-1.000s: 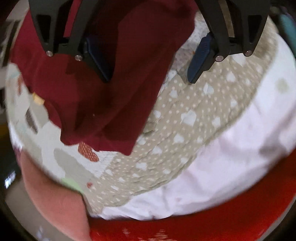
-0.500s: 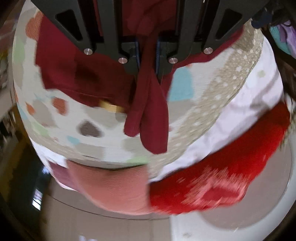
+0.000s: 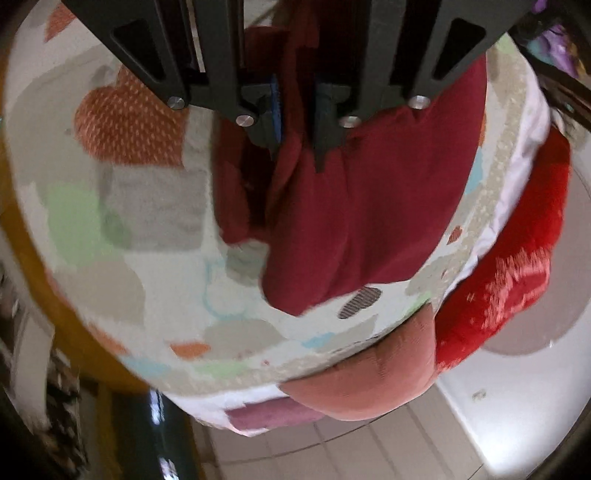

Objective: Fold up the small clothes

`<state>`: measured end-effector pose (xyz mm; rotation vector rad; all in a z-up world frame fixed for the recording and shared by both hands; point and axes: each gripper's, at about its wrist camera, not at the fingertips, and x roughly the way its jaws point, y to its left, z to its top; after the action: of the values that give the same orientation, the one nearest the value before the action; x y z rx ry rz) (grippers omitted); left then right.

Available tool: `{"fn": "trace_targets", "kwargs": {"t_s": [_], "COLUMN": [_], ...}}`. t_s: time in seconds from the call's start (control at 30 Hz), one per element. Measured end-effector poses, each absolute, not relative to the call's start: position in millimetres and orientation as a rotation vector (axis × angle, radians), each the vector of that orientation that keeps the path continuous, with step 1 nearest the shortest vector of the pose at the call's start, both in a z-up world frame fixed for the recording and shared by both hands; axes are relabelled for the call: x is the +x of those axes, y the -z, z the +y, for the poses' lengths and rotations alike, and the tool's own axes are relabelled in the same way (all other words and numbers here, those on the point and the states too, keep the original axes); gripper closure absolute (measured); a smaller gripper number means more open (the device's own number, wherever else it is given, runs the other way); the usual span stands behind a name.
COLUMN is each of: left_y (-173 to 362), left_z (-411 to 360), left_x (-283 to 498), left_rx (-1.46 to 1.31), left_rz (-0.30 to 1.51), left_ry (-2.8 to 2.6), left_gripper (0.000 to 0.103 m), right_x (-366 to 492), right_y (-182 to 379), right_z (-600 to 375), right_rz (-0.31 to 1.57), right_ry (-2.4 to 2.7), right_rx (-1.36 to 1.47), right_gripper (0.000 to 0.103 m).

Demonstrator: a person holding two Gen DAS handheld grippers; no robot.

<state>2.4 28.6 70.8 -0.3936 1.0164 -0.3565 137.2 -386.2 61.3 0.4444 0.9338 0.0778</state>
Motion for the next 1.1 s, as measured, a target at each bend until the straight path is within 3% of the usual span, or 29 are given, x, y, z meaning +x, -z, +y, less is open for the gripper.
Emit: {"fn": "trace_targets", "kwargs": {"t_s": [0.07,0.13,0.2,0.27,0.4,0.6,0.73,0.93,1.1], "left_y": [-69,-66,-64,-62,-66,-74,-63,-64,-72], "left_z": [23,15,8,-1,-13,-1,-2,-18,-20], "left_x": [3,4,4,2,-7,-12,-8,-17,-23], "left_rx": [-0.380,-0.371,-0.368,-0.359,-0.299,-0.261,-0.277,-0.196,-0.143], "left_rz": [1.021,1.030,1.040,1.051,1.046,1.001,1.027,1.010,0.959], "left_ry": [0.352,0.352,0.357,0.372,0.390,0.358,0.352,0.370,0.346], "left_gripper": [0.080,0.080,0.080,0.080,0.080,0.072,0.072,0.071,0.065], "right_x": [129,118,102,87,75,78,63,27,-4], "right_y": [-58,-62,-77,-101,-130,-80,-39,-53,-65], "right_z": [-399,-414,-422,-424,-396,-358,-380,-392,-387], "right_rz": [0.914,0.892,0.835,0.744,0.651,0.779,0.841,0.774,0.702], "right_ry": [-0.026,0.013,0.063,0.038,-0.159,-0.174,-0.062,-0.082,-0.054], "right_rx": [0.466,0.485,0.468,0.495,0.534,0.477,0.489,0.551,0.572], "right_gripper": [0.048,0.042,0.044,0.054,0.057,0.060,0.047,0.047,0.047]}}
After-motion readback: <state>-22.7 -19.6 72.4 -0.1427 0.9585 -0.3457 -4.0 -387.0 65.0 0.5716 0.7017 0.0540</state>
